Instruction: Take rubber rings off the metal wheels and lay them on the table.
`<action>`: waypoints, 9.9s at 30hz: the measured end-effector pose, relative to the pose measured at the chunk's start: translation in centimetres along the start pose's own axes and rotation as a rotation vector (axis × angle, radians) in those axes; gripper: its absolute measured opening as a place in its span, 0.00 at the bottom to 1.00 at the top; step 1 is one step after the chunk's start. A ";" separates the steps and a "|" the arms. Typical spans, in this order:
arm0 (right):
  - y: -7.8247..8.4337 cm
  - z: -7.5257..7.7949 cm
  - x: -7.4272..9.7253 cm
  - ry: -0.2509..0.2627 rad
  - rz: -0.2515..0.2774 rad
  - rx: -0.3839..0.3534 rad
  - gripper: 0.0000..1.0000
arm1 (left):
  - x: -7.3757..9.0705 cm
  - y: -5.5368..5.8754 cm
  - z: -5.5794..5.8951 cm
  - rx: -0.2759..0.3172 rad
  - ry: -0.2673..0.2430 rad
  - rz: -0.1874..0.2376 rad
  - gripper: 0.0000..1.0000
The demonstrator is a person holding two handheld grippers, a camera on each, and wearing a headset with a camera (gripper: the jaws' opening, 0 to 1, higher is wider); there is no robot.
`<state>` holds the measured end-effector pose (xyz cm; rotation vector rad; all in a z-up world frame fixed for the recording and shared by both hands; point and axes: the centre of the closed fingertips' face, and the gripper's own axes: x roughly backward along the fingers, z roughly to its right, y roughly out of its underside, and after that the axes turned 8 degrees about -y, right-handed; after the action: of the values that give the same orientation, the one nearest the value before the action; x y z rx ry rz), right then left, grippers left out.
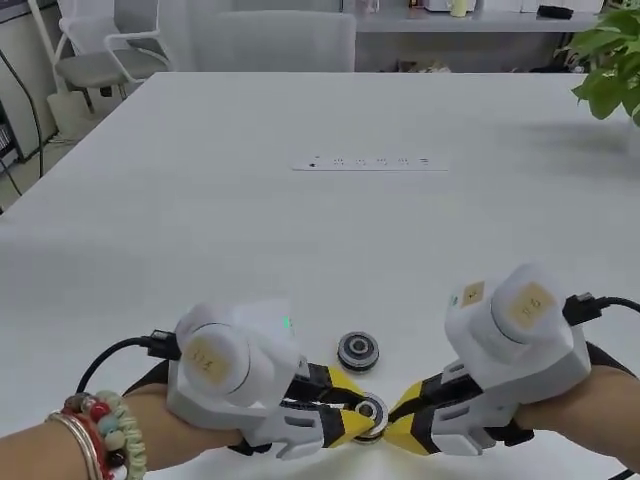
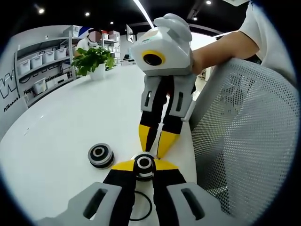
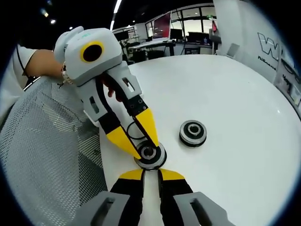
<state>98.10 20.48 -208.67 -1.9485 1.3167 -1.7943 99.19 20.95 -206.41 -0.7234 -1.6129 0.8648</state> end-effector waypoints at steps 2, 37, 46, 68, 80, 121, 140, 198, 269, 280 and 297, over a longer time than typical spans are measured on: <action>-0.3 -0.1 -0.1 -0.002 0.016 0.004 0.18 | 0.0 0.0 0.0 0.000 0.000 0.001 0.08; 0.0 0.3 0.1 0.035 -0.037 0.145 0.00 | 0.0 0.0 -0.1 0.005 -0.005 0.007 0.08; 0.1 0.7 0.1 0.039 -0.017 -0.094 0.00 | 0.0 0.0 0.0 0.002 -0.006 0.008 0.08; 0.4 1.0 0.4 0.043 -0.002 -0.122 0.09 | 0.1 -0.1 0.1 0.001 -0.002 0.017 0.08; -0.6 0.2 -0.5 0.034 -0.005 0.063 0.17 | 0.1 0.0 0.0 0.003 -0.003 0.018 0.08; -1.6 0.6 1.2 0.002 0.111 -0.256 0.00 | 0.0 0.1 -0.3 -0.010 -0.017 0.007 0.08; -4.5 -0.5 1.4 -0.049 0.210 -0.257 0.00 | 0.0 0.0 -0.3 -0.009 -0.020 0.008 0.08; -1.3 1.6 2.0 0.025 0.157 -0.378 0.00 | 11.1 -3.3 -1.1 -0.058 -0.086 -0.010 0.87; -2.8 2.8 5.0 0.107 0.273 -0.425 0.00 | 14.7 1.2 -1.7 0.211 -0.277 0.041 0.94; -5.3 2.0 5.3 0.084 0.358 -0.401 0.00 | 14.6 1.2 -1.7 0.220 -0.275 0.044 0.94; -6.8 -0.8 1.9 -0.007 0.321 -0.329 0.00 | 14.5 1.4 -1.6 0.235 -0.275 0.032 0.91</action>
<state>100.42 23.48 -202.62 -1.7504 1.8963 -1.4935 97.89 33.96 -199.67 -0.4816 -1.7051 1.1954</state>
